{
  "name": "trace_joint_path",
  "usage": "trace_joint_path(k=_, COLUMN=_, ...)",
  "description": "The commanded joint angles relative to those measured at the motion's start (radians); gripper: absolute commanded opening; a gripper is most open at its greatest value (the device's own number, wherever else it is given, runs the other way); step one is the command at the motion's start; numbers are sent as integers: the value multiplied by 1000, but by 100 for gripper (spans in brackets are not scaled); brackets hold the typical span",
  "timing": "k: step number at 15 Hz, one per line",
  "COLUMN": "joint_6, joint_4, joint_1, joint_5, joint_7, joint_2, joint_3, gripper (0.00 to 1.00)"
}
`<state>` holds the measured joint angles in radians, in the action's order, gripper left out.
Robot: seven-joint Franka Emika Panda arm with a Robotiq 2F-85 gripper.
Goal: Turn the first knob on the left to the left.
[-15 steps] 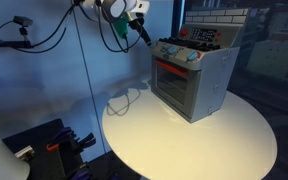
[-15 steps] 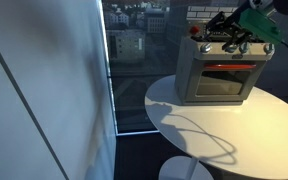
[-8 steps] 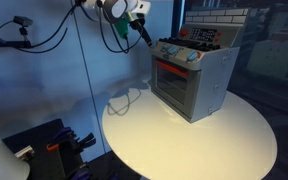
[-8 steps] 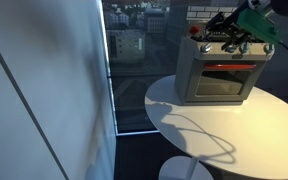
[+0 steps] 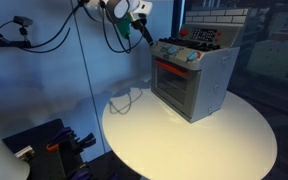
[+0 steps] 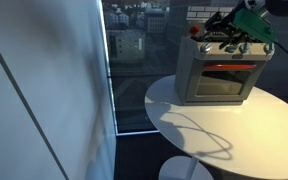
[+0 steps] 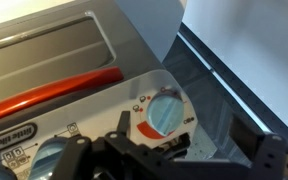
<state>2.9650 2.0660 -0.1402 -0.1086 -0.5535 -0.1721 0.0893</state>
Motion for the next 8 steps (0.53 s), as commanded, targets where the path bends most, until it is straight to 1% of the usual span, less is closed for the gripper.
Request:
trace_joint_path(k=1, joint_6=6, joint_4=-37, joint_1=-6, joint_5=4, joint_7=-25, joint_2=-25, joint_3=-7, gripper=100)
trace_joint_path(k=8, joint_6=8, joint_4=-54, joint_1=-2, joint_5=-16, joint_7=-17, joint_2=-40, joint_3=7, gripper=100)
